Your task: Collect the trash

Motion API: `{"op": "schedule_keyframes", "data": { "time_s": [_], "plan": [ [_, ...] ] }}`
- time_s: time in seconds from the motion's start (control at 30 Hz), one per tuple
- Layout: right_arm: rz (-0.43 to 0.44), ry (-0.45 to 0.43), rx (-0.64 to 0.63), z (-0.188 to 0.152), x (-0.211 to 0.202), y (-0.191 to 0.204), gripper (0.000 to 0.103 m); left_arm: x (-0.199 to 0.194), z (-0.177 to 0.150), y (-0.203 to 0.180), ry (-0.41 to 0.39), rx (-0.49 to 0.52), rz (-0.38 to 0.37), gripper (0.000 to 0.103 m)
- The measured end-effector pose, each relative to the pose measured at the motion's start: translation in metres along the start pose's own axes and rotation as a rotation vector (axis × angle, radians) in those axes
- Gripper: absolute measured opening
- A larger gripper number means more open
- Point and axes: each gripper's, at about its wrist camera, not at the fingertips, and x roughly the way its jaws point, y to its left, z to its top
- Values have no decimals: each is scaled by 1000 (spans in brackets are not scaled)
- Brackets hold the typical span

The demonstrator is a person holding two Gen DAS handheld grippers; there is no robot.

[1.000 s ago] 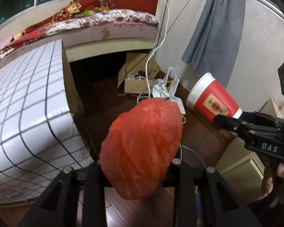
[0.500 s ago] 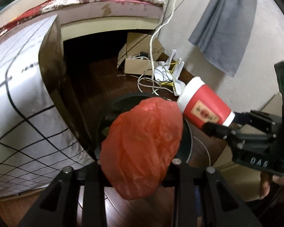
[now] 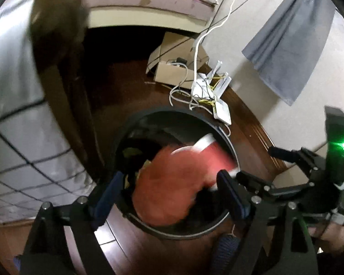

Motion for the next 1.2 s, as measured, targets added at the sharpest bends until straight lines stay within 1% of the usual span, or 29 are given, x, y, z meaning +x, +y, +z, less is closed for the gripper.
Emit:
{"op": "schedule_keyframes", "data": {
  "time_s": [0.03,0.07,0.17,0.27,0.4,0.77,0.97,1.1,1.2],
  "plan": [
    [-8,8,10,-2,2,-3,93,1,-2,0,10,5,14,92],
    [-13,10,17,-4,2,-5,93,0,-5,0,14,18,43,99],
    [-11,-2,38,-6,-3,-8,101,-5,-9,2,0,24,81,100],
    [-26,-20,32,-4,-9,-5,102,-12,-10,6,-23,23,130,102],
    [-18,-36,30,-1,-15,1,102,-23,-14,12,-38,25,160,102],
    [9,-76,-9,3,-41,28,102,-51,-18,15,-71,12,191,102],
    [28,-123,-17,4,-70,42,102,-76,-19,15,-99,12,206,102],
    [26,-155,-31,6,-94,52,102,-100,-18,14,-137,18,220,102],
    [28,-185,-25,9,-116,56,102,-123,-18,18,-168,1,228,102]
  ]
}}
